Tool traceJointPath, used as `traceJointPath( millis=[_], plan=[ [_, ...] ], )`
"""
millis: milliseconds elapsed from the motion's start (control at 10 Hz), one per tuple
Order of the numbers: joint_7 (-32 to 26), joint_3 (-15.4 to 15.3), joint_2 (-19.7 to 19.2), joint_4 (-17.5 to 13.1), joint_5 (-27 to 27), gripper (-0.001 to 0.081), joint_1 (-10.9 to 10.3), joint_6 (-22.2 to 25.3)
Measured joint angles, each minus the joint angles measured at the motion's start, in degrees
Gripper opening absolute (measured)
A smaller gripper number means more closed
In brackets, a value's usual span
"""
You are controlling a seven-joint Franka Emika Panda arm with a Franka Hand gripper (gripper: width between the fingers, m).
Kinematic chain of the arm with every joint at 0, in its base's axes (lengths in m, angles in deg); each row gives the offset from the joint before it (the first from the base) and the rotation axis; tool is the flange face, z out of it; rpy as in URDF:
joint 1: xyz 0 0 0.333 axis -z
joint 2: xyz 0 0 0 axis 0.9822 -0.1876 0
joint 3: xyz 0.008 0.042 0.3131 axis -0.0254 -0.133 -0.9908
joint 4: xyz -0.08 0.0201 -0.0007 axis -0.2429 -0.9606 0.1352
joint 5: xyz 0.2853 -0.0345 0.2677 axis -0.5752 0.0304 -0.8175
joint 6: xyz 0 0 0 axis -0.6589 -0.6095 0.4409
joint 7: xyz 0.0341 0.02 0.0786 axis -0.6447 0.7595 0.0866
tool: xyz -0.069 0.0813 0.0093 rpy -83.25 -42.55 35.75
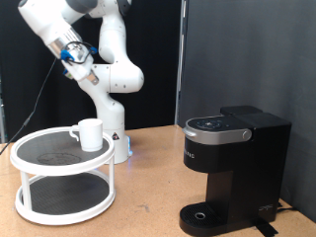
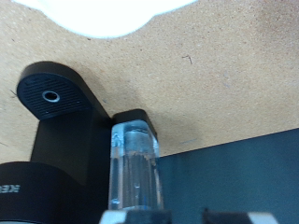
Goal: Make a cup of coffee with the keurig machine
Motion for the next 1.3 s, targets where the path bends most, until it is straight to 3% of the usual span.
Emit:
traceJointPath(
  millis=[600, 800, 1300],
  plan=[
    [-4.6, 8.7, 0.2, -1.1, 4.4, 0.0, 4.7, -0.9],
    [-5.2, 10.3, -0.4, -0.6, 5.0, 0.0, 4.9, -3.8],
    [-5.6, 10.8, -4.6, 2.3, 3.9, 0.0, 3.8, -12.2]
  ],
)
